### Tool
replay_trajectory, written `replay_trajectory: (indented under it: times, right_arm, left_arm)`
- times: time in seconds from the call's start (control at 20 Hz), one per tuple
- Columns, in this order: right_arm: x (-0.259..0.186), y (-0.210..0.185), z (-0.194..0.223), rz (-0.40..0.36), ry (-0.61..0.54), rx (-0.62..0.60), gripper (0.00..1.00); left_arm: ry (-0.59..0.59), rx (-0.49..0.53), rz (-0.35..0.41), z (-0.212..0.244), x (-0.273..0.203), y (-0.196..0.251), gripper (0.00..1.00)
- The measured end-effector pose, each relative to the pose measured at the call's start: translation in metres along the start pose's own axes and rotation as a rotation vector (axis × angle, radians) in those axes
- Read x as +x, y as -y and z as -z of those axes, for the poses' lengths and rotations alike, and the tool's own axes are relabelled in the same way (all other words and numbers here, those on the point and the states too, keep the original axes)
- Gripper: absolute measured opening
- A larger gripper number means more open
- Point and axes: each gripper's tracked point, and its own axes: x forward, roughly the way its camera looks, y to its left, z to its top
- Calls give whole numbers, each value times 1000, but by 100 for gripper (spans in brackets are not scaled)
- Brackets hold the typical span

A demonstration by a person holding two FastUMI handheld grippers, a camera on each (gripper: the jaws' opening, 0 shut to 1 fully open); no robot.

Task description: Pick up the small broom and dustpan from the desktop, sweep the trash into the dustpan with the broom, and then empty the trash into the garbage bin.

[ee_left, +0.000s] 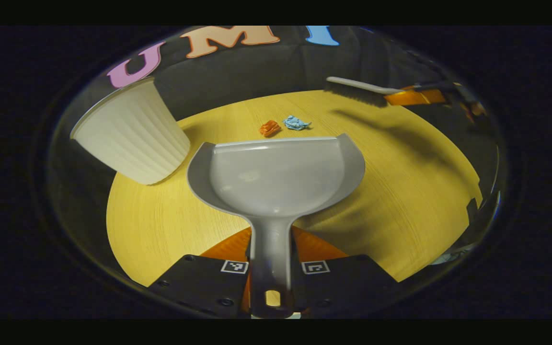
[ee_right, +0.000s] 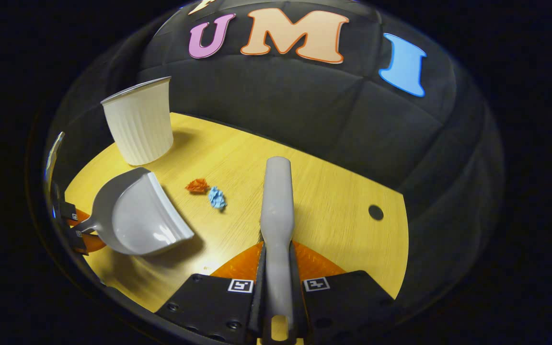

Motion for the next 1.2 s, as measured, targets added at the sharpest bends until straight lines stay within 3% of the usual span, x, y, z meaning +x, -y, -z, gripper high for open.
replay_trajectory:
  times: [0.05,0.25,0.45,0.6,0.7,0.85,0.9,1.0,1.2]
  right_arm:
    - [21,-2,-7,-4,6,-41,23]
    - [81,-19,-19,-77,-36,-197,21]
    - [93,-63,-17,-278,-79,-363,23]
    - [78,-106,-16,-444,-102,-438,22]
    - [67,-122,-18,-511,-99,-513,22]
    - [49,-123,-23,-578,-117,-501,23]
    - [45,-123,-26,-592,-122,-470,23]
    - [30,-117,-44,-618,-101,-369,23]
    - [13,-90,-84,-566,22,-136,23]
  left_arm:
    - [-1,11,6,-3,4,-2,28]
    - [-27,35,48,-5,20,-3,26]
    - [-40,26,81,-4,30,2,28]
    - [-39,43,92,-5,27,1,26]
    - [-47,48,97,-4,25,1,26]
    - [-29,58,104,-6,26,1,24]
    - [-22,62,107,-9,27,2,29]
    - [-10,61,111,-10,27,3,29]
    - [6,58,112,-10,25,3,27]
